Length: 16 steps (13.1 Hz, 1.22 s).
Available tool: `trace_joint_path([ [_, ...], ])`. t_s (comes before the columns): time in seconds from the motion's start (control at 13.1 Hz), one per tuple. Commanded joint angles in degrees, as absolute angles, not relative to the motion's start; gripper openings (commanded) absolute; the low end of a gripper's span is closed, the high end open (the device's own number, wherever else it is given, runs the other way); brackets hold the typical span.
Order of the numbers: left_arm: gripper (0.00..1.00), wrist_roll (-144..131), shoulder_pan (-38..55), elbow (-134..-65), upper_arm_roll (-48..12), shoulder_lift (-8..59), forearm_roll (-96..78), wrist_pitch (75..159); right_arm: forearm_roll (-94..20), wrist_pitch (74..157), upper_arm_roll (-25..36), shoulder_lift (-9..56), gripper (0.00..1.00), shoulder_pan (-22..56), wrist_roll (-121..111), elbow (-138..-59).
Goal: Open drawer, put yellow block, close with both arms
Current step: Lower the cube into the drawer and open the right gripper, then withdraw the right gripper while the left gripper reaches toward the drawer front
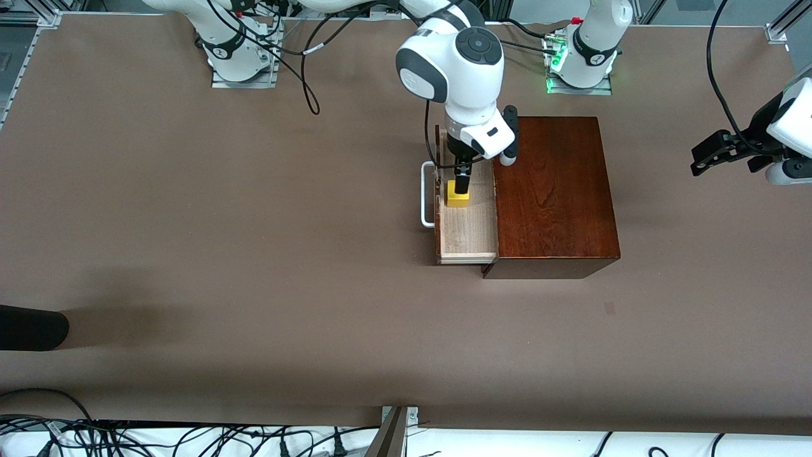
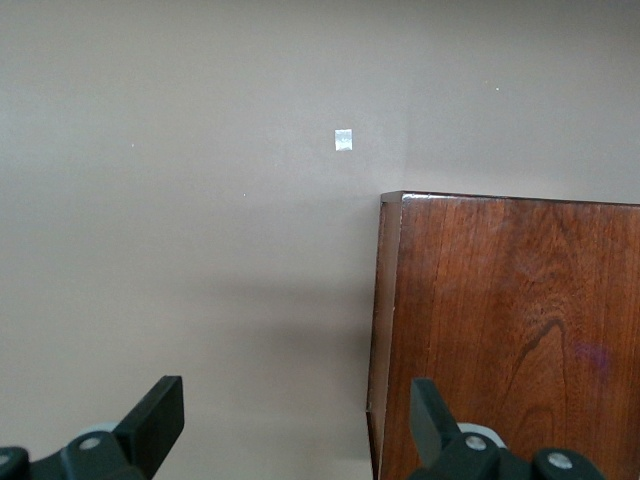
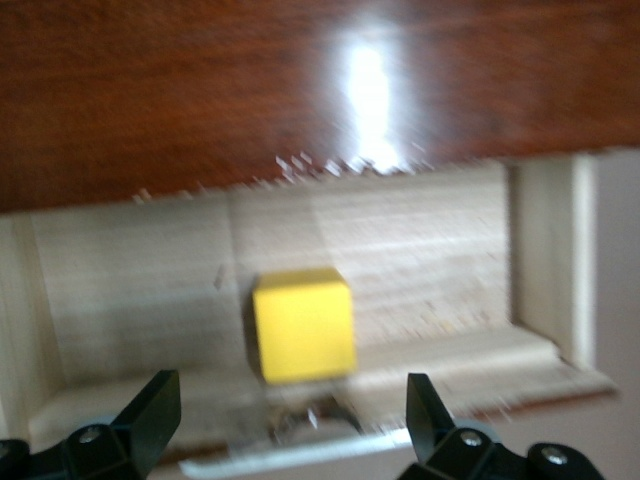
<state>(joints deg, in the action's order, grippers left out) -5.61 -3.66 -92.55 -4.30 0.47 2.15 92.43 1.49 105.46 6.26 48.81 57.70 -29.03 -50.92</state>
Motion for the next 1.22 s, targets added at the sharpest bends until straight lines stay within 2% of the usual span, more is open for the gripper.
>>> trace_joint_path([
  [0.0,1.00,-4.83,-3.08,-90.79,-4.04,1.49,1.67,91.67,1.85,100.39,6.33,45.18,1.00,55.12,-28.39,-51.42],
  [0.61,1.00,-5.88,-2.64,-90.79,-4.13,1.85,1.50,91.84,1.67,97.82,8.00,43.24,1.00,49.75,-28.13,-52.03],
  [0.76,1.00,-6.24,-2.72,-90.79,-4.13,2.63,0.36,91.93,0.45,98.43,7.74,42.63,1.00,45.99,-28.12,-52.29],
  [1.14,1.00,-6.07,-1.93,-88.25,-4.66,5.01,0.09,91.93,-2.71,98.88,7.65,32.55,1.00,34.74,-25.33,-62.55],
])
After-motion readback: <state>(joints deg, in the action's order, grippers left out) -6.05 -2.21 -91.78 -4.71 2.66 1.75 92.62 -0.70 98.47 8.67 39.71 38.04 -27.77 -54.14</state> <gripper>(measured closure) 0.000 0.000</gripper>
